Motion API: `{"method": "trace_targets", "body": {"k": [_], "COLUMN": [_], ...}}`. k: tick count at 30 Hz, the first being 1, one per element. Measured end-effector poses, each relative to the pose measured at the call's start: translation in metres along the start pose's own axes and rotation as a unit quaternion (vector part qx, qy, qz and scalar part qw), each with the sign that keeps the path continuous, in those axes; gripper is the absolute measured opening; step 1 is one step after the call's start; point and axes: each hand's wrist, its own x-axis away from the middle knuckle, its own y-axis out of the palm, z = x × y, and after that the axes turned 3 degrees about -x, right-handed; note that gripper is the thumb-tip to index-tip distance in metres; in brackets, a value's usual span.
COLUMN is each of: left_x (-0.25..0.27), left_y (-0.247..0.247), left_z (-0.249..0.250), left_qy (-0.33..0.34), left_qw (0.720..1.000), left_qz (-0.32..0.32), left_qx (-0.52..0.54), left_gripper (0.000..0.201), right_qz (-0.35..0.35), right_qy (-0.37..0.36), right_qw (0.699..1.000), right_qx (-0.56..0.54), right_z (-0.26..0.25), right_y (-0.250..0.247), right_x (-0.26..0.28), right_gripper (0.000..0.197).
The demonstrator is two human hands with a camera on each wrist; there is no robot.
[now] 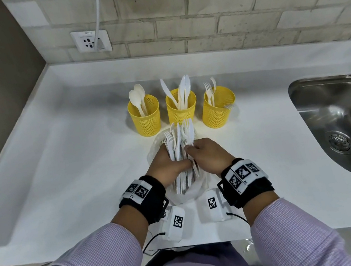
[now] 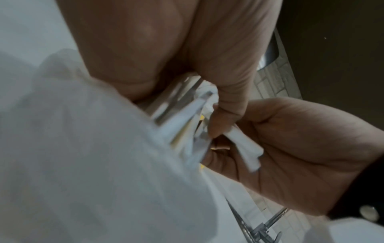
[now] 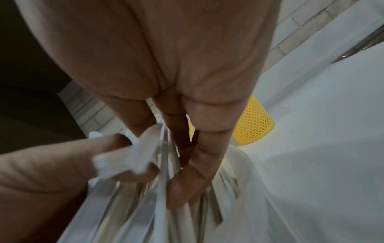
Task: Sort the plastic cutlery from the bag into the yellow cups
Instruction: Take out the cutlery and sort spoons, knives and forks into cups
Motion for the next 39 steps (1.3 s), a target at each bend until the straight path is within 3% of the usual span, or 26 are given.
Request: {"method": "trace_targets", "body": {"k": [7, 12, 17, 22, 24, 26, 29, 32, 34, 39], "left_x": [0.003, 0.003, 0.002, 0.002, 0.002, 0.002, 0.003, 0.004, 0.003, -0.002], "left_y": [0.004, 0.005, 0.008, 0.003, 0.002, 0.002, 0.003, 0.005, 0.005, -0.002], "left_z": [0.002, -0.002, -0.005, -0.003, 0.001, 0.005, 0.01, 0.018, 0.024, 0.043], "left_qy": [0.014, 0.031, 0.003, -0.009, -0.001, 0.009, 0.048, 0.076, 0.083, 0.131], "left_qw": [0.999, 1.0, 0.996, 0.994, 0.995, 0.996, 0.997, 0.996, 0.995, 0.988], "left_qz": [-0.004, 0.002, 0.09, 0.1, 0.096, 0.086, 0.061, 0.042, 0.054, 0.079], "left_qx": [0.039, 0.007, 0.029, 0.039, 0.033, 0.028, 0.028, 0.017, 0.022, -0.006], "left_gripper": [0.039, 0.033, 0.035, 0.029, 0.033, 0.039, 0.047, 0.042, 0.041, 0.053], "right_qz": [0.033, -0.034, -0.046, 0.028, 0.052, 0.073, 0.113, 0.116, 0.121, 0.157], "right_qy": [0.035, 0.065, 0.081, 0.061, 0.037, -0.013, -0.114, -0.2, -0.233, -0.32], "right_qw": [0.996, 0.995, 0.988, 0.979, 0.976, 0.978, 0.982, 0.973, 0.959, 0.91], "right_qx": [-0.068, -0.075, -0.124, -0.191, -0.21, -0.197, -0.096, 0.025, 0.102, 0.211], "right_z": [0.01, -0.005, -0.019, -0.026, -0.032, -0.036, -0.053, -0.07, -0.08, -0.093], "right_y": [0.01, 0.014, 0.01, 0.002, -0.002, -0.006, -0.016, -0.024, -0.025, -0.012], "right_x": [-0.004, 0.002, 0.013, 0.01, 0.005, -0.001, -0.003, -0.006, -0.004, 0.006], "right_gripper": [0.045, 0.042, 0.034, 0.023, 0.023, 0.036, 0.052, 0.046, 0.036, 0.048]}}
